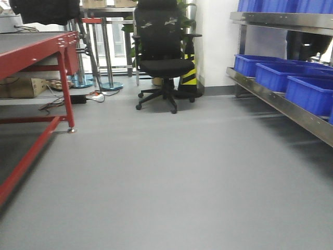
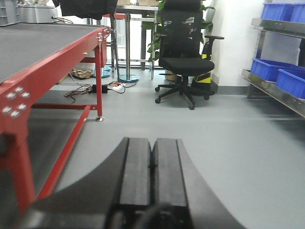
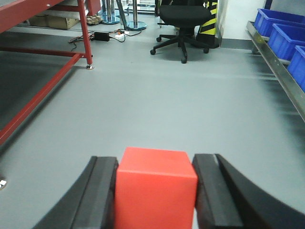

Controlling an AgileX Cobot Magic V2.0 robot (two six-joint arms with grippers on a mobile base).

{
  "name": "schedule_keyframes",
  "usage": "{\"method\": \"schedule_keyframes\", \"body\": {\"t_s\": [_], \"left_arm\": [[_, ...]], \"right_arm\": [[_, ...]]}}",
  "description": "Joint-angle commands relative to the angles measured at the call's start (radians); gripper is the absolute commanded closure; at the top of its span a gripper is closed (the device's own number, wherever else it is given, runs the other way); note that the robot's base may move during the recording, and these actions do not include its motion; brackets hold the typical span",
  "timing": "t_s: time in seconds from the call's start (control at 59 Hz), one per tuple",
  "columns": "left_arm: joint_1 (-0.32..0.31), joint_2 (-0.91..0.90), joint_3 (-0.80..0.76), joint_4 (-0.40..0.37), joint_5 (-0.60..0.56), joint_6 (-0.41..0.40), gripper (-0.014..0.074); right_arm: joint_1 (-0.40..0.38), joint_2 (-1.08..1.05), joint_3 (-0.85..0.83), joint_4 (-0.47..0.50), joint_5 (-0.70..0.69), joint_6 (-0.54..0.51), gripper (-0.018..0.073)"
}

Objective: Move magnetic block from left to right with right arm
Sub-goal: 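Drive past the red table and chair holding the cube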

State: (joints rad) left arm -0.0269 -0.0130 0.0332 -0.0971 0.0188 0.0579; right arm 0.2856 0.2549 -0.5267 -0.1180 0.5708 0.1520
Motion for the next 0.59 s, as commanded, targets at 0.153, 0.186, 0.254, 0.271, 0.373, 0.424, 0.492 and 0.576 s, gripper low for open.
{"method": "schedule_keyframes", "body": {"t_s": [0.153,0.186,0.254,0.271,0.373,0.424,0.492,0.576], "left_arm": [[0.003,-0.014,0.009,-0.005,-0.084,-0.006,0.0722],[0.003,-0.014,0.009,-0.005,-0.084,-0.006,0.0722],[0.003,-0.014,0.009,-0.005,-0.084,-0.006,0.0722],[0.003,-0.014,0.009,-0.005,-0.084,-0.006,0.0722],[0.003,-0.014,0.009,-0.005,-0.084,-0.006,0.0722],[0.003,-0.012,0.009,-0.005,-0.084,-0.006,0.0722],[0.003,-0.012,0.009,-0.005,-0.084,-0.006,0.0722],[0.003,-0.012,0.009,-0.005,-0.084,-0.006,0.0722]], "right_arm": [[-0.005,0.012,-0.029,-0.011,-0.09,-0.009,0.0344],[-0.005,0.012,-0.029,-0.011,-0.09,-0.009,0.0344],[-0.005,0.012,-0.029,-0.011,-0.09,-0.009,0.0344],[-0.005,0.012,-0.029,-0.011,-0.09,-0.009,0.0344],[-0.005,0.012,-0.029,-0.011,-0.09,-0.009,0.0344],[-0.005,0.012,-0.029,-0.011,-0.09,-0.009,0.0344],[-0.005,0.012,-0.029,-0.011,-0.09,-0.009,0.0344],[-0.005,0.012,-0.029,-0.011,-0.09,-0.009,0.0344]]}}
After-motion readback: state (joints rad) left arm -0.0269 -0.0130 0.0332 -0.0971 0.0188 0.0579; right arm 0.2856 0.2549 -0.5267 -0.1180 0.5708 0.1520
